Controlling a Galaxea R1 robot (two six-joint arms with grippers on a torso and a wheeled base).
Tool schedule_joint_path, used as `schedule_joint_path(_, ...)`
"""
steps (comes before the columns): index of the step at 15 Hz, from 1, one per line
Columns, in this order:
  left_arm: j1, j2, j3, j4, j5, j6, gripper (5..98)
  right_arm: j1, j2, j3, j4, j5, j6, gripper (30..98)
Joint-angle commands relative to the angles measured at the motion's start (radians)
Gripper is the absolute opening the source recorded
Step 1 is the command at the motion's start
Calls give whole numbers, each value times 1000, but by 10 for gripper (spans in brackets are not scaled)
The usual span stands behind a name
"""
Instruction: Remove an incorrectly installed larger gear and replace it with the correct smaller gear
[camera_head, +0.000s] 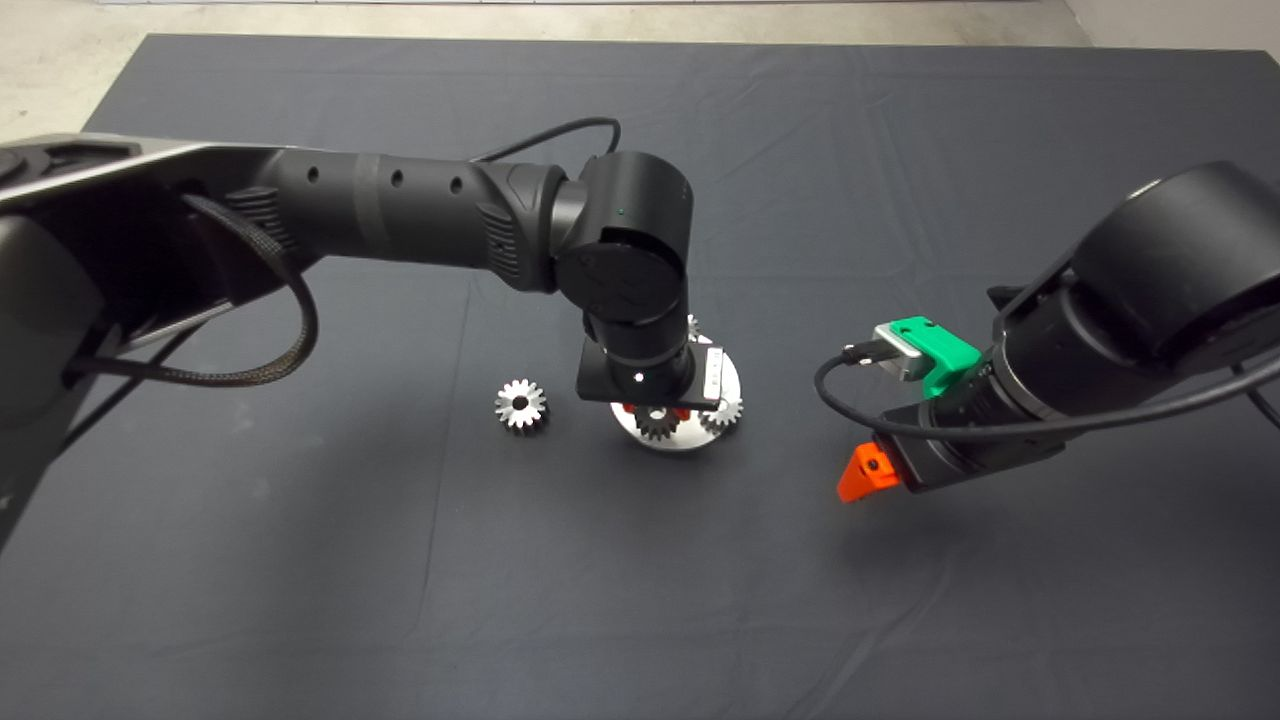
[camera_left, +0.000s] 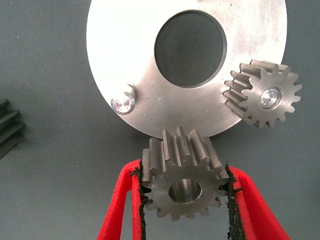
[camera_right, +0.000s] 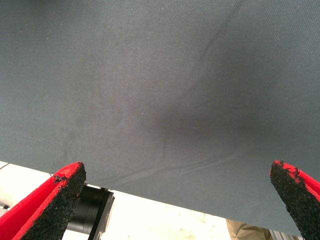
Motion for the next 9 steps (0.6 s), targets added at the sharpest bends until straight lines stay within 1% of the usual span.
schedule_joint_path(1,-26,-1,-6,7,8,13,278,26,-4,-1,24,-71,-5,977)
schedule_joint_path(3,-26,-2,-17,8,10,25,278,26,-4,-1,24,-71,-5,977)
schedule_joint_path(5,-26,-4,-38,8,10,60,278,26,-4,-3,24,-71,-5,977)
schedule_joint_path(9,-26,2,-54,8,11,63,278,28,-4,-3,24,-71,-5,977)
